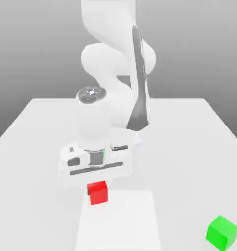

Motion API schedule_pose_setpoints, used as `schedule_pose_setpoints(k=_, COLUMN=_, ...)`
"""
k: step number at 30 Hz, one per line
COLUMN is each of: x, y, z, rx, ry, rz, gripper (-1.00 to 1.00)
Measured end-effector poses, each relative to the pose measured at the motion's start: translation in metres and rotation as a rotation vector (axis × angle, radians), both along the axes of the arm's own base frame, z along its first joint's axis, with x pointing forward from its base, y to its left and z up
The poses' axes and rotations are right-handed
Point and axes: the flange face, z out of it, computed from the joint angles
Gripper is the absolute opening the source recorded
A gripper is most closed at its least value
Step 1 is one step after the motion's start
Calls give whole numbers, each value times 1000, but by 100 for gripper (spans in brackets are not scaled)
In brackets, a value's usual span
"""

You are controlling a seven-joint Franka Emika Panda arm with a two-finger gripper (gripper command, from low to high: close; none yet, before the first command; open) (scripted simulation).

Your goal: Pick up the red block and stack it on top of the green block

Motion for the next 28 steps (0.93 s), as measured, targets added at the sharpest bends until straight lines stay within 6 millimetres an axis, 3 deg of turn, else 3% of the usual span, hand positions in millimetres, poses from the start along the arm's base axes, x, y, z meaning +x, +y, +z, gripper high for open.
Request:
schedule_pose_setpoints(k=4, x=3, y=6, z=31, rx=-2, ry=1, rz=11, gripper=-100)
schedule_pose_setpoints(k=7, x=35, y=45, z=41, rx=-16, ry=3, rz=85, gripper=-100)
schedule_pose_setpoints(k=14, x=101, y=166, z=56, rx=-28, ry=1, rz=227, gripper=-100)
schedule_pose_setpoints(k=20, x=124, y=290, z=69, rx=-4, ry=-2, rz=331, gripper=-100)
schedule_pose_setpoints(k=22, x=124, y=306, z=51, rx=-1, ry=-1, rz=343, gripper=-100)
schedule_pose_setpoints(k=24, x=124, y=310, z=23, rx=0, ry=-1, rz=346, gripper=-100)
schedule_pose_setpoints(k=25, x=124, y=311, z=13, rx=0, ry=0, rz=347, gripper=100)
schedule_pose_setpoints(k=28, x=124, y=311, z=13, rx=0, ry=0, rz=347, gripper=100)
